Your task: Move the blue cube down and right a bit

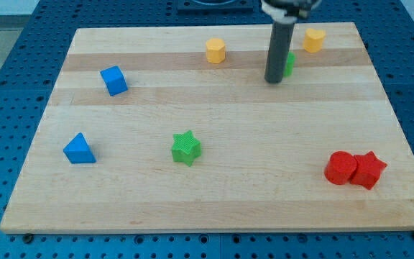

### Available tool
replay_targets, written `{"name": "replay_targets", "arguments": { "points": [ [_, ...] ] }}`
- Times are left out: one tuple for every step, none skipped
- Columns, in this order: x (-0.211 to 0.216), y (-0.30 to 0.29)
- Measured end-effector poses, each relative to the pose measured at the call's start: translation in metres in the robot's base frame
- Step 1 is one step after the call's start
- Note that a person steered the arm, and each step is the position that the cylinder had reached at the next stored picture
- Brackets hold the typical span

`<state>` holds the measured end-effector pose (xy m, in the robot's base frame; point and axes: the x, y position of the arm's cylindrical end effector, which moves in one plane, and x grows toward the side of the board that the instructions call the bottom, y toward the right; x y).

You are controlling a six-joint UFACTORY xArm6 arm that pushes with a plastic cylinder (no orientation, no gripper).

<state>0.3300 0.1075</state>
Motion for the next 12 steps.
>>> {"name": "replay_targets", "arguments": {
  "points": [
    [-0.001, 0.0],
    [-0.001, 0.0],
    [0.02, -0.016],
    [0.026, -0.072],
    [0.026, -0.114],
    [0.027, -0.15],
    [0.018, -0.162],
    [-0.04, -0.181],
    [-0.052, -0.253],
    [-0.051, -0.272],
    [-0.047, -0.294],
    [-0.036, -0.327]
  ]
}}
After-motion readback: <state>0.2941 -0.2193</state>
